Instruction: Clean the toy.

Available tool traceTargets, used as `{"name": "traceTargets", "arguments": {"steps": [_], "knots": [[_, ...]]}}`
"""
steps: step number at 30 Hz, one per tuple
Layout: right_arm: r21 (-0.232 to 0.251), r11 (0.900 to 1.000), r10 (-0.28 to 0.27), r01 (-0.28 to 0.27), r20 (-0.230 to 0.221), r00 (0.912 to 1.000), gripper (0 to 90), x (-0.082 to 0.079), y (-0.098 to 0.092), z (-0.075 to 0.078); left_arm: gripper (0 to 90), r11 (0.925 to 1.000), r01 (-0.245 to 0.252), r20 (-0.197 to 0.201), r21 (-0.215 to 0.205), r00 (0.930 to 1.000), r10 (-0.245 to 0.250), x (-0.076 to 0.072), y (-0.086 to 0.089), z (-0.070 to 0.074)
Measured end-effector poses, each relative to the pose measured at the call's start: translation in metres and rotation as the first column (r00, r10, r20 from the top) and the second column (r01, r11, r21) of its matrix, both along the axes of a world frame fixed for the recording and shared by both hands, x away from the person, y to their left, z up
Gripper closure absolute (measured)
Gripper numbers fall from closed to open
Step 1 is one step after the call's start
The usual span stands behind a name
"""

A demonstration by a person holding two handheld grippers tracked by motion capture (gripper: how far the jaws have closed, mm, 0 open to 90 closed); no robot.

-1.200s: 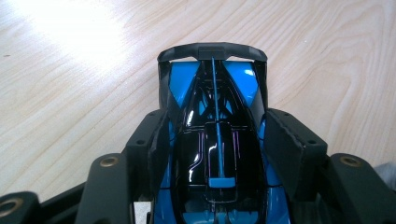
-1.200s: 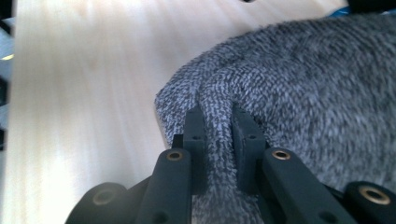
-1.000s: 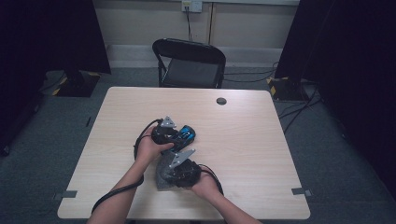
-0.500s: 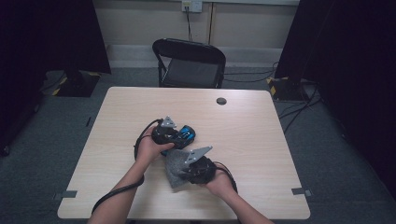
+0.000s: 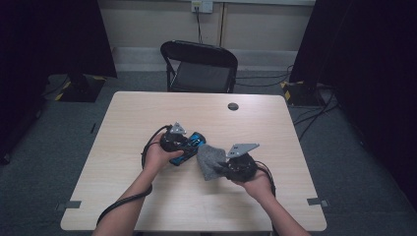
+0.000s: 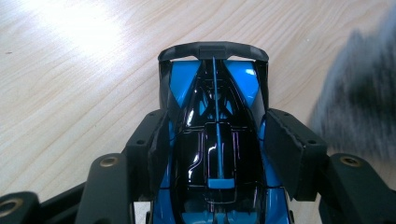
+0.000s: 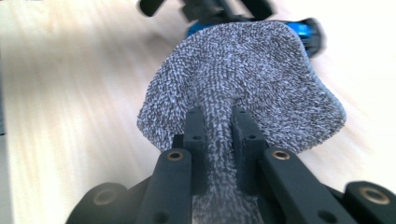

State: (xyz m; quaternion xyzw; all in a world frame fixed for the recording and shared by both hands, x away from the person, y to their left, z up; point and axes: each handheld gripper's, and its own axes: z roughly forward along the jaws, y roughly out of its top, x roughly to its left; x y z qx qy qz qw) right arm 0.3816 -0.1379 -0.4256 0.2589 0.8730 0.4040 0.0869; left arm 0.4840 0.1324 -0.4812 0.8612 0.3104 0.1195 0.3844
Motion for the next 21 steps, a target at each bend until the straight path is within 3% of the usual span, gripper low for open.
{"name": "traceTargets", "arguments": {"steps": [3,10,11,14,17,21], "knots": [[-0.01,0.998,-0.067,0.067,0.022,0.9975,78.6,0.009,-0.012,-0.001,41.6,1.0,0.001,0.001,-0.001,1.0,-0.001,0.0,0.0,0.0],[-0.042,0.989,-0.139,0.141,0.05,0.9891,78.6,0.022,-0.024,-0.011,41.6,1.0,0.004,0.005,0.004,1.0,-0.004,0.0,0.001,0.0],[-0.057,0.984,-0.167,0.17,0.057,0.9844,78.6,0.027,-0.026,-0.015,41.6,1.0,0.005,0.006,0.004,1.0,-0.005,0.0,0.001,0.0],[-0.085,0.978,-0.186,0.191,0.067,0.9803,78.6,0.034,-0.025,-0.024,41.6,1.0,0.005,0.004,-0.004,1.0,-0.005,0.0,0.001,-0.001],[-0.123,0.975,-0.178,0.185,0.067,0.9818,78.5,0.038,-0.016,-0.034,41.5,1.0,0.004,0.006,-0.007,1.0,-0.004,0.0,0.001,-0.001],[-0.136,0.976,-0.161,0.167,0.057,0.9854,78.5,0.038,-0.003,-0.042,41.6,1.0,0.001,0.004,-0.006,1.0,-0.001,-0.001,0.001,-0.001]]}}
